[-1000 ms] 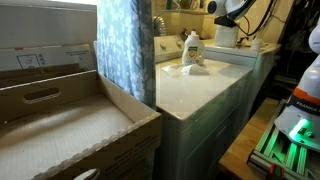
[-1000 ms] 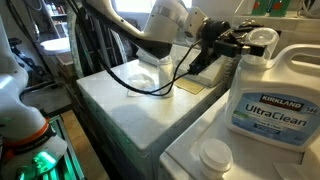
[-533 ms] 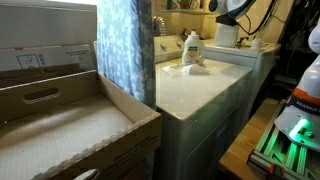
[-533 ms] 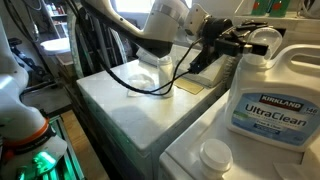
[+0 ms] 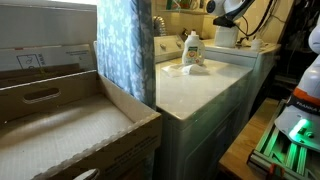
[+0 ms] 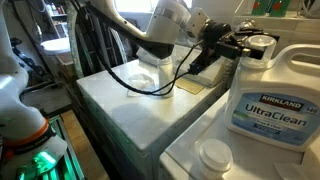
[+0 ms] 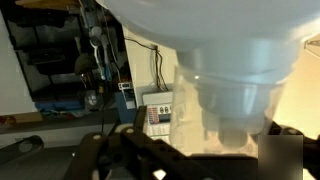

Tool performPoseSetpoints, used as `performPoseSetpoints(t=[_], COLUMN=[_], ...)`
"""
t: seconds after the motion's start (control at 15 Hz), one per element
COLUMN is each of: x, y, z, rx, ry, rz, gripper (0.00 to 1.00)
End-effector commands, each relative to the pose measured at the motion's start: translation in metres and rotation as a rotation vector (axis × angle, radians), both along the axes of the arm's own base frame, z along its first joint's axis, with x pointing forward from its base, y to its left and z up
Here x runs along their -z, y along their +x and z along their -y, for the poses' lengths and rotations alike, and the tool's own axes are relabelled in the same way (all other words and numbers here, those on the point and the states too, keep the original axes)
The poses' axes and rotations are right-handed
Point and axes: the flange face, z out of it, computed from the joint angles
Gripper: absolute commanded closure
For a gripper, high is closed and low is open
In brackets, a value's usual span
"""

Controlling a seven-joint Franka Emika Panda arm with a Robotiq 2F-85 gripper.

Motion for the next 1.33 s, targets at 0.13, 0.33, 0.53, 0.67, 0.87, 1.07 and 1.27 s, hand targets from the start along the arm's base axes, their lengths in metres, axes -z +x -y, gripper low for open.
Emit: performPoseSetpoints(t=[0.13, 0.33, 0.53, 0.67, 0.87, 1.07, 1.27], x=[0.005, -0.002, -0.008, -0.013, -0.024, -0.035, -0.049], y=[0.015, 0.021, 0.021, 0.02, 0.02, 0.017, 0.011], z=[-0.002, -0.007, -0.007, -0.006, -0.008, -0.01, -0.01], rx=[-0.05, -0.074, -0.05, -0.044, -0.045, -0.033, 0.013], ry=[0.065, 0.098, 0.111, 0.111, 0.11, 0.103, 0.094], rz=[-0.03, -0.041, -0.089, -0.107, -0.103, -0.104, -0.136], gripper=[0.0, 0.0, 0.0, 0.0, 0.0, 0.0, 0.0])
